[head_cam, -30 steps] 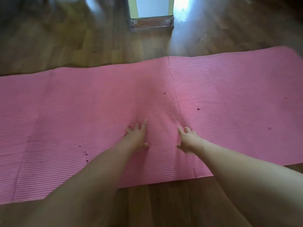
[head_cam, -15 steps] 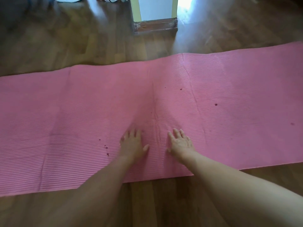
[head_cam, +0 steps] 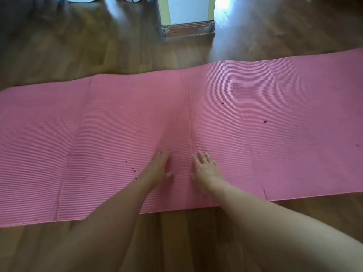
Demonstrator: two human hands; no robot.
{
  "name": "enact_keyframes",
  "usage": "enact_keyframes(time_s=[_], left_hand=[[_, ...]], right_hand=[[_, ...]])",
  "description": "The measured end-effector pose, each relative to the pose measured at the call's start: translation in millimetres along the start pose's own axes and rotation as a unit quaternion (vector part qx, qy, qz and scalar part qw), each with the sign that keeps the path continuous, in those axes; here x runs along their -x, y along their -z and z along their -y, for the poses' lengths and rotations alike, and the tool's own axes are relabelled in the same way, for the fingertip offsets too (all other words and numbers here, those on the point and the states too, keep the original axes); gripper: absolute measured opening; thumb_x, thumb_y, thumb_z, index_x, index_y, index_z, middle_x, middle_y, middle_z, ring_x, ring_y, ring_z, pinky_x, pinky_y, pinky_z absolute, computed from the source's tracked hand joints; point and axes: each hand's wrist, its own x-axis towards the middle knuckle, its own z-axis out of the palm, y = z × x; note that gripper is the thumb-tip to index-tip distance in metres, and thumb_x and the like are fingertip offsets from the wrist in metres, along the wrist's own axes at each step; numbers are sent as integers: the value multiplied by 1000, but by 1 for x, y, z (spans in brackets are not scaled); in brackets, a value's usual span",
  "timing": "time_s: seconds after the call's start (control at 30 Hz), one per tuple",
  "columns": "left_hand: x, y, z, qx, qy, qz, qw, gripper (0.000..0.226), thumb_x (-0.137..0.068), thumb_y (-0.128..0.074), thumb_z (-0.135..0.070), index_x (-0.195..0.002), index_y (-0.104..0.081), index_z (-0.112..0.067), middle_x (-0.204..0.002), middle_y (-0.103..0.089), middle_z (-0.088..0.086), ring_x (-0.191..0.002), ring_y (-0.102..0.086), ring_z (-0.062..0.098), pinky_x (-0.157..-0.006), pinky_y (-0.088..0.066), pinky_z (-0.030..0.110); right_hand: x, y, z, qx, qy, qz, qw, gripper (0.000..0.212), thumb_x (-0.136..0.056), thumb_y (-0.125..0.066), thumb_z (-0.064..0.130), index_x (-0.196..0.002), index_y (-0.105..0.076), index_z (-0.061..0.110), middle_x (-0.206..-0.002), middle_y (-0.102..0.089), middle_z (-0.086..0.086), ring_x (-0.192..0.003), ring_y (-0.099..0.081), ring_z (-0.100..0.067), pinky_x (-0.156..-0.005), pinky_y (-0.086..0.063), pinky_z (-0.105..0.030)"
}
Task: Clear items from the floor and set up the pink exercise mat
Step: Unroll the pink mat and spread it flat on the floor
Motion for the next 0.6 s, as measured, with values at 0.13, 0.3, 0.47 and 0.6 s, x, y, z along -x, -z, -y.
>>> enact_keyframes(time_s=[0.13, 0.3, 0.47, 0.6], left_hand=[[17, 1, 35, -80, 112, -4, 990, 88, -86, -53, -58, -152, -3, -27, -161, 3, 2, -148, 4, 29, -118, -5, 51], [9, 3, 38, -38, 110, 30, 993, 92, -85, -55, -57, -153, -1, -25, -161, 6, 3, -147, 8, 33, -118, -4, 51], [-4, 7, 28, -34, 101, 56, 993, 93, -85, -57, -54, -152, 2, -27, -161, 10, 2, -147, 10, 32, -119, -3, 49], [1, 11, 27, -39, 89, 43, 994, 92, -86, -59, -50, -152, 0, -28, -161, 3, -1, -148, 5, 29, -119, -7, 48]], right_hand=[[4, -5, 4, 21, 27, 28, 999, 73, -97, -41, 32, -154, 3, 19, -161, 13, 0, -148, 14, -21, -120, 4, -38], [-3, -4, 1, 23, 8, 28, 999, 72, -97, -39, 22, -153, 6, 15, -161, 13, 0, -148, 13, -20, -121, 2, -40], [-8, 3, -7, 10, -24, 21, 999, 74, -95, -43, 18, -153, 3, 18, -161, 13, 1, -148, 11, -22, -120, -1, -41], [-5, 2, 2, 4, -25, 8, 1000, 72, -94, -45, 16, -154, -4, 19, -162, 7, -3, -149, 8, -25, -120, -3, -41]])
